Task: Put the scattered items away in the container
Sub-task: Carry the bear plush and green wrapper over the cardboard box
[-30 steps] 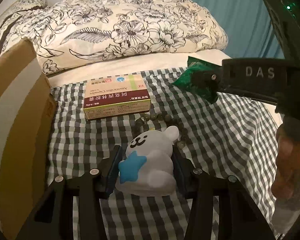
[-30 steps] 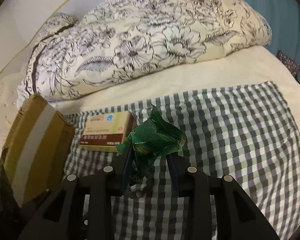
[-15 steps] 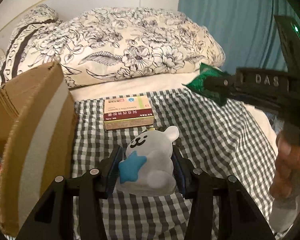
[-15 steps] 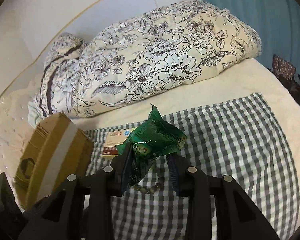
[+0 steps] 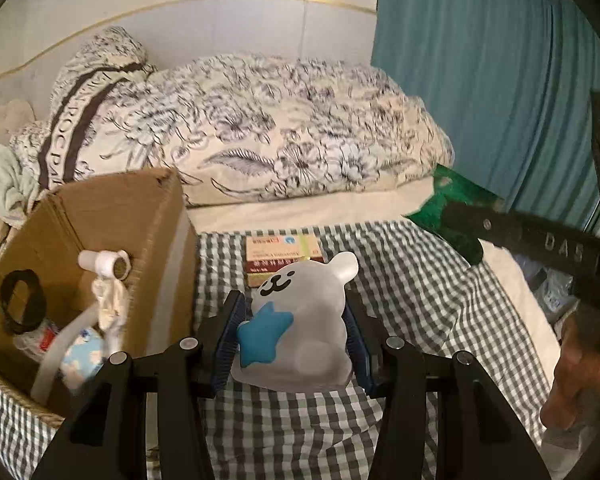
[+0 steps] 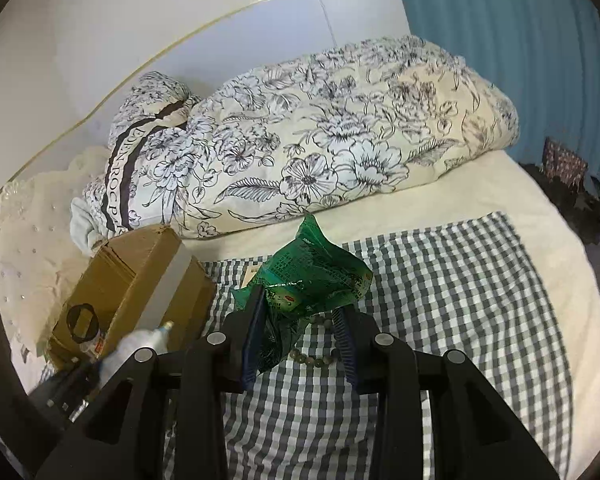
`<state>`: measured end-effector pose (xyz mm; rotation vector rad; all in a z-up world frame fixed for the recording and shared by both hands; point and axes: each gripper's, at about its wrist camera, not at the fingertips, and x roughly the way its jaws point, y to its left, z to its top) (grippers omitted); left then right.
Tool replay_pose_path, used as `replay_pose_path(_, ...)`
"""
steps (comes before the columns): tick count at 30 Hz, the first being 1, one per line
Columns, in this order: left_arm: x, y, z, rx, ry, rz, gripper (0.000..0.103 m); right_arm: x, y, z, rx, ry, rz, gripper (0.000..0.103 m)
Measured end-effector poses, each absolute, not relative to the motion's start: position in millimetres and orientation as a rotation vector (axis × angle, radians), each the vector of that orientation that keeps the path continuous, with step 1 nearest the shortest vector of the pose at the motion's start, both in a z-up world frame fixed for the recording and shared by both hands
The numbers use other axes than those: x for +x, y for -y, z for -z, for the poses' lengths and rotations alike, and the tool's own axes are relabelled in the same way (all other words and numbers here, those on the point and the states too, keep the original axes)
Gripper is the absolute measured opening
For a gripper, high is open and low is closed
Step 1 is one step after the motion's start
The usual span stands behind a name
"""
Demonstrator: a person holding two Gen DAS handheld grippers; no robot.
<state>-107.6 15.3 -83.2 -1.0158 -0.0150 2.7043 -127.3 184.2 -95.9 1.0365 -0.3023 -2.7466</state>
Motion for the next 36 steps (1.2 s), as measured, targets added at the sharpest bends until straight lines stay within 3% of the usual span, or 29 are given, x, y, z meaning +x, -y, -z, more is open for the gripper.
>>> replay_pose_path(18, -56, 50, 14, -0.843, 0.076, -2.822, 0.049, -49, -153, 29, 0.829, 0.193, 2.809, 0.033)
replay_pose_path(36, -38, 94, -14, -0.782, 0.062, -2.916, 0.049, -31, -97, 5, 0.756, 0.087, 2.777, 0.033)
